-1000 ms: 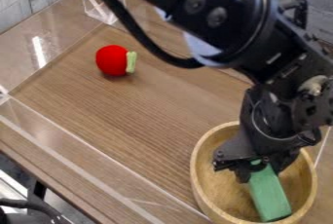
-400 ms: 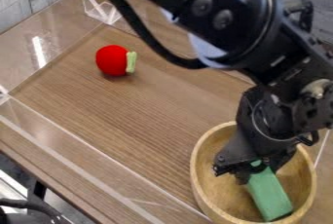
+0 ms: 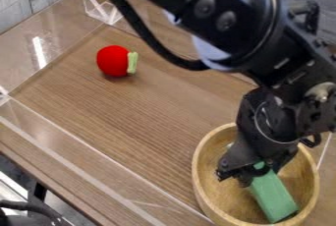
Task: Put the green stick in the brown bowl
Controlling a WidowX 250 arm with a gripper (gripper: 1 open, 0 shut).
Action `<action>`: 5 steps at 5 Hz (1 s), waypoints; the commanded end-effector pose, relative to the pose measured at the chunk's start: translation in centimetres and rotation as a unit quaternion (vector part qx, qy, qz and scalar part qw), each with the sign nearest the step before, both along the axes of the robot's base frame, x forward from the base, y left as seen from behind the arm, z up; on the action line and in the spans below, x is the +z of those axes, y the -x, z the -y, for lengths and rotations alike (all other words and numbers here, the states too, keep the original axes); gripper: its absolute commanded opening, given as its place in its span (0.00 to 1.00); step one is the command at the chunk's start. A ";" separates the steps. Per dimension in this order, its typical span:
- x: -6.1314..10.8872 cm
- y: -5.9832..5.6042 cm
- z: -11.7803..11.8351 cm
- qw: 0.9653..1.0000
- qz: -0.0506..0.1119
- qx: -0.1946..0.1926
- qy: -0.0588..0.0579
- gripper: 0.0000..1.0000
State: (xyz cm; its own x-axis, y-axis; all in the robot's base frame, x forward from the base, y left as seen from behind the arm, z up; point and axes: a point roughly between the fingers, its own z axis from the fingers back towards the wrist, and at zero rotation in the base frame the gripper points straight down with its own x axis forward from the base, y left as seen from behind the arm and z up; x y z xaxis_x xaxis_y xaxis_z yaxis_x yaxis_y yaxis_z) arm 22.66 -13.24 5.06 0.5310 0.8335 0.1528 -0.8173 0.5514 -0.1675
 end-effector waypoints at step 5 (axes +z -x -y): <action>4.1 -2.6 2.4 1.000 0.015 0.008 0.017 1.00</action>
